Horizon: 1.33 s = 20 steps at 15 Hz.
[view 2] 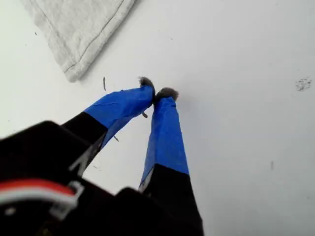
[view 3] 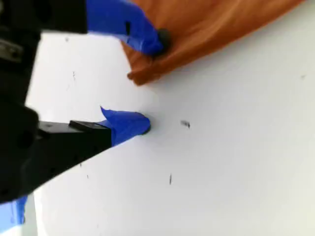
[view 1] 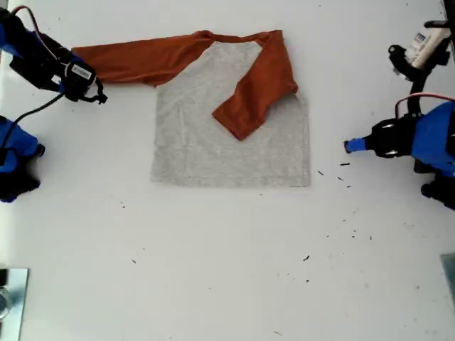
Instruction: Fold t shirt
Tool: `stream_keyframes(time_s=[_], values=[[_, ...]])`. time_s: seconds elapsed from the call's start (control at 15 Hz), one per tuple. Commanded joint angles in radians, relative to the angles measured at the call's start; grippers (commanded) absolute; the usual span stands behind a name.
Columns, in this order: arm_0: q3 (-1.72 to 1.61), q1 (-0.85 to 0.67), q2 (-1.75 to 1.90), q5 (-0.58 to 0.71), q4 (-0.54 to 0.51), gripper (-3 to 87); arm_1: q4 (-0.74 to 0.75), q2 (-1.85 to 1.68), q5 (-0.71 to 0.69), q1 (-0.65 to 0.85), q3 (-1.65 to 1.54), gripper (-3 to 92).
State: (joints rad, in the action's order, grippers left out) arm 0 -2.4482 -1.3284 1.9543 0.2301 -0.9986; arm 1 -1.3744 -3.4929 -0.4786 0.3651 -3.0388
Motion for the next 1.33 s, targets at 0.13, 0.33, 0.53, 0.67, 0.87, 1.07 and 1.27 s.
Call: stream_keyframes(time_s=[0.13, 0.33, 0.53, 0.67, 0.87, 1.07, 1.27], values=[[0.017, 0.046, 0.129, 0.008, 0.034, 0.0, 0.002, -0.012, 0.000, -0.015, -0.054, 3.5], [0.179, 0.210, 0.282, -0.089, -0.129, 0.0, 0.002, -0.012, 0.000, -0.012, -0.054, 3.5], [0.537, 0.615, 0.124, -0.209, -0.135, 0.0, 0.002, -0.012, 0.002, -0.009, -0.054, 3.5], [1.258, 0.942, -0.344, -0.018, -0.167, 32.5, 0.002, -0.012, 0.003, -0.003, -0.055, 3.5], [1.583, 1.072, -0.538, 0.146, -0.190, 15.8, 0.002, -0.012, 0.006, 0.003, -0.055, 3.5], [1.471, 1.019, -0.410, 0.112, -0.356, 18.0, 0.002, -0.012, 0.008, -0.002, -0.055, 3.5], [1.022, 0.931, -0.094, 0.104, -0.273, 17.4, 0.002, -0.012, 0.008, -0.005, -0.055, 3.5]])
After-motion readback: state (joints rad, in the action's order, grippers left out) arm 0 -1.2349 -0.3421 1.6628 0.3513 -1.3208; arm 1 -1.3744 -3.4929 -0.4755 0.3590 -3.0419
